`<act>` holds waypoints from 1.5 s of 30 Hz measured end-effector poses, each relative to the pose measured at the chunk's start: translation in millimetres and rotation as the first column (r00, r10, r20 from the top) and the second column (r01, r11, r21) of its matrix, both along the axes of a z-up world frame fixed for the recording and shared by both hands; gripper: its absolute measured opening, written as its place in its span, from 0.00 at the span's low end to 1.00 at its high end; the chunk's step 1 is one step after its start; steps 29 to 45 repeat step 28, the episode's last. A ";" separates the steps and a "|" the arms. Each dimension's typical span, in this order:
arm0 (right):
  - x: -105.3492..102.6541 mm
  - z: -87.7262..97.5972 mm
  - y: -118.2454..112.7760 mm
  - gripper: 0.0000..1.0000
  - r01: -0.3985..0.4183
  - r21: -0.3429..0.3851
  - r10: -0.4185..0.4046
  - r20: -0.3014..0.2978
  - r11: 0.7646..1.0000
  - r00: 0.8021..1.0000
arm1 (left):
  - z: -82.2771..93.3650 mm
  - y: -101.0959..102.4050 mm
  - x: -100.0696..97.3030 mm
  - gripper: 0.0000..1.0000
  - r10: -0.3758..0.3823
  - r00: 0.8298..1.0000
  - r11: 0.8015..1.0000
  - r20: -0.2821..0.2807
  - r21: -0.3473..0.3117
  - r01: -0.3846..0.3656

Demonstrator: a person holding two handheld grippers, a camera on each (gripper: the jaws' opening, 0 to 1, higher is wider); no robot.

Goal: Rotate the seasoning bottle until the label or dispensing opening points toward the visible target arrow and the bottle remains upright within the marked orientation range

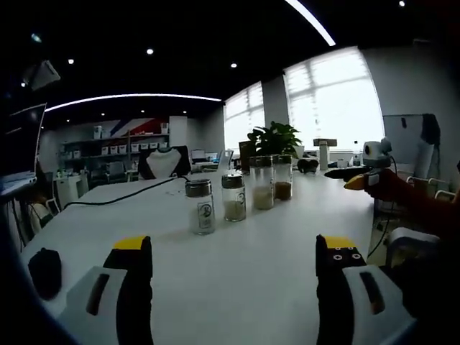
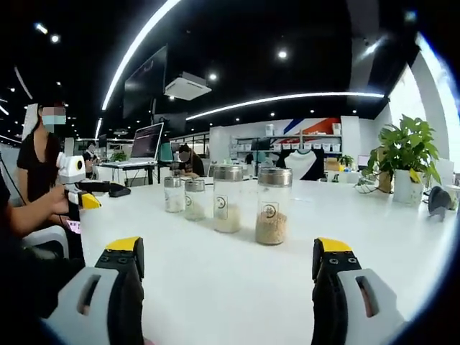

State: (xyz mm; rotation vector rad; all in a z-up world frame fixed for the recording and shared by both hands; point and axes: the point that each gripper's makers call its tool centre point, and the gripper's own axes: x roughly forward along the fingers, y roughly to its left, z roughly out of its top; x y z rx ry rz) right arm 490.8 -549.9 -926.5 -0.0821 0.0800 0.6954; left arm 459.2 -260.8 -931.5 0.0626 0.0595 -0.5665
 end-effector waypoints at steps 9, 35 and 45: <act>1.9 4.1 -6.4 0.99 0.035 -0.002 -0.035 0.021 0.999 0.999 | 5.1 8.4 0.8 1.00 0.012 1.000 1.000 0.004 -0.009 -0.012; -7.1 -0.3 0.0 0.99 0.025 0.021 -0.025 0.011 0.999 1.000 | 8.8 6.6 2.2 0.99 0.006 1.000 1.000 0.010 -0.006 -0.006; -7.1 -0.3 0.0 0.99 0.025 0.021 -0.025 0.011 0.999 1.000 | 8.8 6.6 2.2 0.99 0.006 1.000 1.000 0.010 -0.006 -0.006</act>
